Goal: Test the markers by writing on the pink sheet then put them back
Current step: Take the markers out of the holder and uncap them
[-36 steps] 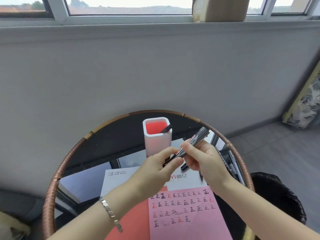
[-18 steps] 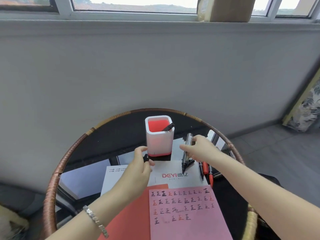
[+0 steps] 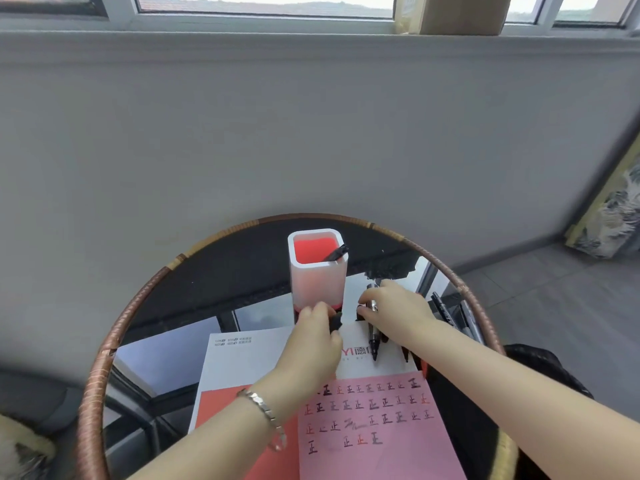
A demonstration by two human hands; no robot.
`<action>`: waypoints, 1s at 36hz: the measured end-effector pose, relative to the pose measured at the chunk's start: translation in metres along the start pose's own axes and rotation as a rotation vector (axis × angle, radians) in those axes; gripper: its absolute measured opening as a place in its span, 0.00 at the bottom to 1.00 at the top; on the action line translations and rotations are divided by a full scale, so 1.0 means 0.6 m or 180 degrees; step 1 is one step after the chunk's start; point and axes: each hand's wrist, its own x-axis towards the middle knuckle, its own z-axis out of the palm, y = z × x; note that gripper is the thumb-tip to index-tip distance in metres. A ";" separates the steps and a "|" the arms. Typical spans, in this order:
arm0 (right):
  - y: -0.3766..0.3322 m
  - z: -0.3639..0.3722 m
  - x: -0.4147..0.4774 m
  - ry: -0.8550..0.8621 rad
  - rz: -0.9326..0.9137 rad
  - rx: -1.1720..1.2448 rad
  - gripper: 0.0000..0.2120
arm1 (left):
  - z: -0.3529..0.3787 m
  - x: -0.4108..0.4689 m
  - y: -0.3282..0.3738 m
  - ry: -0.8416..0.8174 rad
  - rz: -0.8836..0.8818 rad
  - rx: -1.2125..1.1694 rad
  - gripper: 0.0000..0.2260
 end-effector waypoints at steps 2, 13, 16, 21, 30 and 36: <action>0.009 -0.003 -0.001 0.0091 0.0037 0.0186 0.14 | 0.014 0.008 0.008 -0.0054 0.0033 0.0138 0.11; -0.010 -0.082 0.004 0.0923 -0.0514 0.1293 0.15 | 0.018 0.014 0.009 -0.0006 0.0079 0.0209 0.10; -0.034 -0.099 0.011 0.0940 -0.0751 0.1083 0.16 | -0.008 0.003 -0.002 0.0165 0.0101 0.0095 0.09; -0.058 -0.107 0.025 0.0687 -0.0637 0.0659 0.14 | -0.050 -0.026 -0.028 0.0339 0.0201 0.0126 0.08; -0.062 -0.094 0.026 0.0940 -0.0648 0.0810 0.09 | -0.099 -0.041 -0.025 0.0544 0.0336 0.0055 0.07; -0.061 -0.092 0.029 0.0818 -0.0673 0.0792 0.10 | -0.104 -0.046 -0.011 0.0537 0.0377 0.0064 0.08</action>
